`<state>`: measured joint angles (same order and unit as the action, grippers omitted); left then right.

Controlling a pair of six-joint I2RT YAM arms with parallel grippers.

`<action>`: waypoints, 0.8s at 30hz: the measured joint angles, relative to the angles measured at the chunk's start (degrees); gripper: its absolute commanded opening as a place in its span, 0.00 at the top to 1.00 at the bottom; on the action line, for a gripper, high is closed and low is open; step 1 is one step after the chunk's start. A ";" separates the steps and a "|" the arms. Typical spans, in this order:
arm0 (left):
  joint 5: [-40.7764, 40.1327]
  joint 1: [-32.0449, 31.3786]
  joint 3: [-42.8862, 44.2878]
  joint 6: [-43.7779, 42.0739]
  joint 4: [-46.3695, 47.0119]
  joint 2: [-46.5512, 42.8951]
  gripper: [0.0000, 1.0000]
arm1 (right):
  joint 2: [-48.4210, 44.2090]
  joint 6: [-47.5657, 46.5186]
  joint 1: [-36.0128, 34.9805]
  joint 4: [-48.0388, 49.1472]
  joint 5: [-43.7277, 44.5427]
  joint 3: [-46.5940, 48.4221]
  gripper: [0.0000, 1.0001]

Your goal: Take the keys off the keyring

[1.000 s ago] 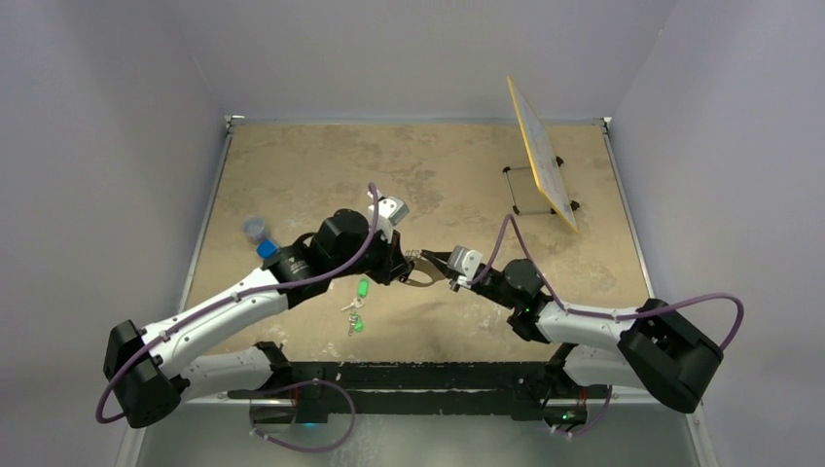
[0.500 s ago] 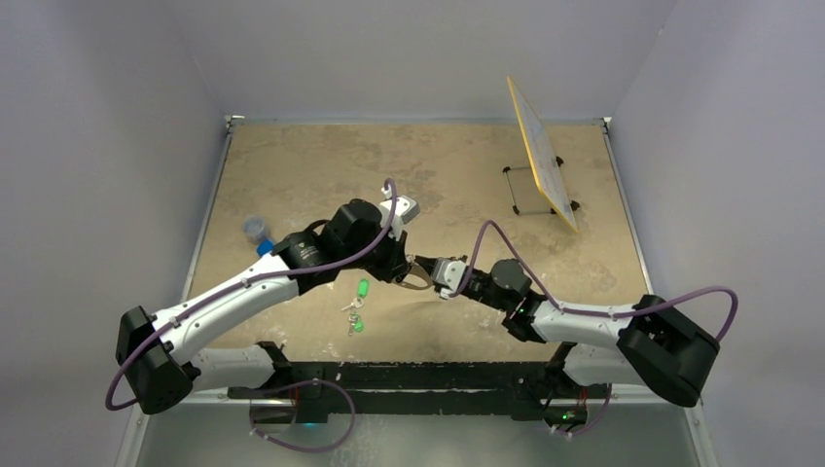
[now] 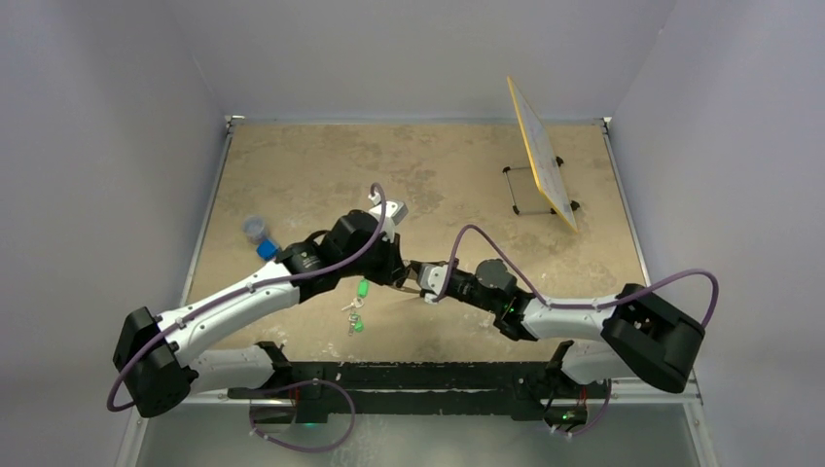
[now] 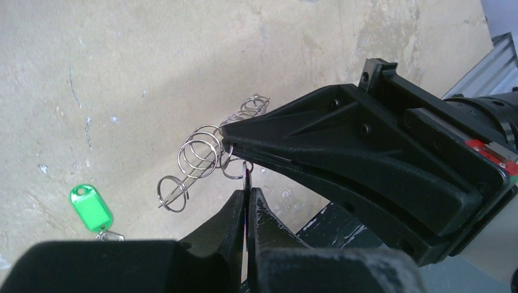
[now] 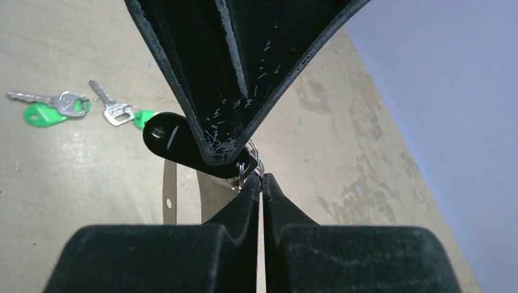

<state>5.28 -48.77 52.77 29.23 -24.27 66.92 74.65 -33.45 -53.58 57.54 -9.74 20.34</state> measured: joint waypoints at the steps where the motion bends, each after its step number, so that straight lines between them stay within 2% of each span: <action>1: -0.33 0.00 -1.14 1.29 0.87 -0.26 1.00 | 0.57 -0.22 -0.33 -0.22 0.11 0.00 1.00; 11: -5.66 0.00 -5.27 4.28 1.57 -1.51 1.00 | 6.34 -5.95 -4.98 -2.01 5.03 3.02 1.00; 16: -8.00 0.33 -7.06 3.87 1.29 -1.51 1.00 | 7.69 -8.98 -8.39 -6.91 8.83 4.55 1.00; 24: -8.33 0.70 -7.06 2.43 2.54 -1.97 1.00 | 9.31 -9.81 -9.81 -10.91 12.33 7.72 0.84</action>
<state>-3.05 -48.07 45.71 31.66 -21.74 64.95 83.96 -43.27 -63.40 46.63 2.59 28.05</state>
